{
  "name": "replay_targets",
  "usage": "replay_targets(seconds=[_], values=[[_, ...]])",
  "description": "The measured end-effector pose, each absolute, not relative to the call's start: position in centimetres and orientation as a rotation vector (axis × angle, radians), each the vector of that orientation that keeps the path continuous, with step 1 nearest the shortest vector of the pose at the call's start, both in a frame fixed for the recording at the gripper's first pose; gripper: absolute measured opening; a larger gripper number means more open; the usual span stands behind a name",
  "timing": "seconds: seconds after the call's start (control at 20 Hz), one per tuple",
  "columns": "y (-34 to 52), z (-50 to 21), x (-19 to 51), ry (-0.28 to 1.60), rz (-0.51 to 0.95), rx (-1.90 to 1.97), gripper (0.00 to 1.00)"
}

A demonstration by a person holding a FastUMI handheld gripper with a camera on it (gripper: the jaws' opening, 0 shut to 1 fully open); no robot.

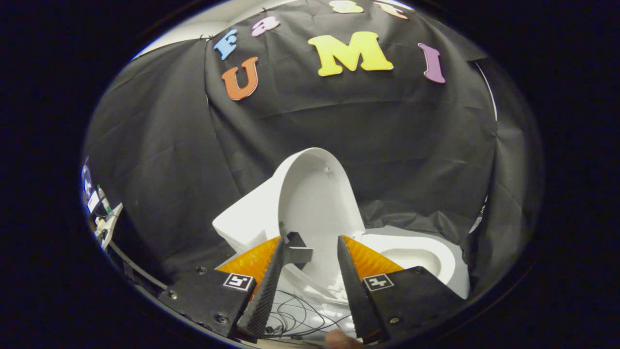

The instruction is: Open the toilet lid.

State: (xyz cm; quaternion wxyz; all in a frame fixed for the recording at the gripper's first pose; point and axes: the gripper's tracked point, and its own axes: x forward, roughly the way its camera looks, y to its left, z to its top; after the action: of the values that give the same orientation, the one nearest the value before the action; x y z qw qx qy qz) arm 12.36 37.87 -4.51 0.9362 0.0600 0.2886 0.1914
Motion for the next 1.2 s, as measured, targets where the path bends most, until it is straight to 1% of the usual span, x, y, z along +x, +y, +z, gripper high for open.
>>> replay_targets(seconds=[0.15, 0.35, 0.6, 0.7, 0.8, 0.9, 1.0, 1.2], values=[[34.1, -4.0, 12.0, 0.578, 0.384, 0.128, 0.69], [28.0, -4.4, 11.5, 0.554, 0.293, 0.052, 0.69], [21.5, -5.1, 8.4, 0.547, 0.233, 0.016, 0.69], [19.5, -6.7, 6.2, 0.6, 0.235, 0.053, 0.69], [16.5, -7.6, 4.9, 0.611, 0.2, 0.061, 0.69], [13.6, -7.2, 3.7, 0.57, 0.154, 0.069, 0.69], [10.4, -6.0, 3.1, 0.476, 0.078, 0.081, 0.69], [6.5, -4.6, 0.1, 0.359, 0.008, 0.078, 0.69]])
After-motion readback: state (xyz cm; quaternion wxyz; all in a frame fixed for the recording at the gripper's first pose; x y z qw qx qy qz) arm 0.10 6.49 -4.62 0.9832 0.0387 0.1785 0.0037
